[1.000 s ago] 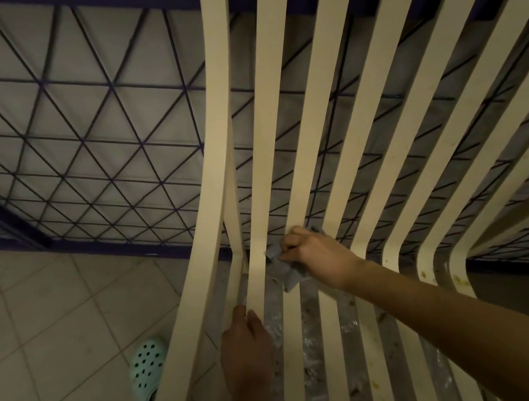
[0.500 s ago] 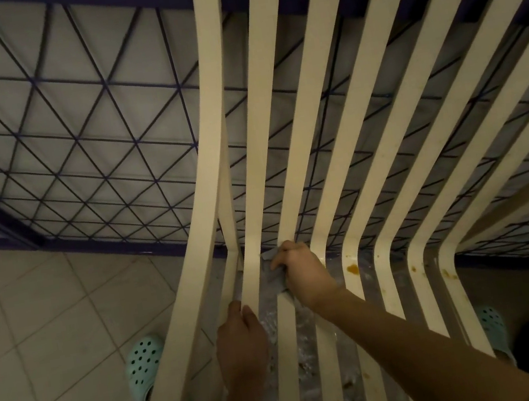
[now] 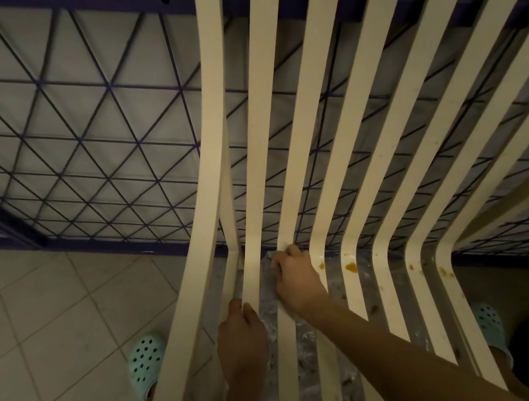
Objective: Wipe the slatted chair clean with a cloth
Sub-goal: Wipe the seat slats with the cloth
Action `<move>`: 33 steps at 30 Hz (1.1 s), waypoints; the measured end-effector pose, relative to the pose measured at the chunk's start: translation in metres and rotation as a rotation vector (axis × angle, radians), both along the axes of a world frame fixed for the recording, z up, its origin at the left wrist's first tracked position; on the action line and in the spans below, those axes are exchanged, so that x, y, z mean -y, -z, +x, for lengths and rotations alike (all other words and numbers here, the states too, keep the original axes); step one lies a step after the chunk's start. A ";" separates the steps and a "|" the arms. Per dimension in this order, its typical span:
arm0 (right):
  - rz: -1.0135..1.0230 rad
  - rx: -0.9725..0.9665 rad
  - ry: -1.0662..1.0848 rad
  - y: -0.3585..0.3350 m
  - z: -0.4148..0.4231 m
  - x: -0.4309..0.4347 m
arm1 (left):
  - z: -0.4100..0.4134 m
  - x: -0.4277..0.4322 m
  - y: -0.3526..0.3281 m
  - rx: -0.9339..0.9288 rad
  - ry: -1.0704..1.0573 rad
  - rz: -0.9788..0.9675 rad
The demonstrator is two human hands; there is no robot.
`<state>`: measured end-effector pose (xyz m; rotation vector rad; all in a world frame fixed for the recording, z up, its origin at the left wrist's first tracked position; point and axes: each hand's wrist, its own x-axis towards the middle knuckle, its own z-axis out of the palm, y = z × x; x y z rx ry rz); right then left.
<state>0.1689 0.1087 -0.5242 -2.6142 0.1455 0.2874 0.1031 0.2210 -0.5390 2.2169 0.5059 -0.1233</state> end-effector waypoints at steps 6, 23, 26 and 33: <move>-0.011 0.001 0.016 0.003 -0.025 -0.007 | 0.000 0.000 0.004 -0.013 0.000 0.011; 0.049 0.169 -0.059 0.017 0.002 0.012 | 0.001 0.000 0.006 0.016 -0.009 0.029; 0.008 0.202 -0.087 0.019 -0.007 0.014 | 0.001 0.002 0.004 0.023 -0.014 0.032; 0.066 0.205 -0.084 0.019 -0.042 0.007 | 0.000 -0.002 0.008 0.009 0.008 0.004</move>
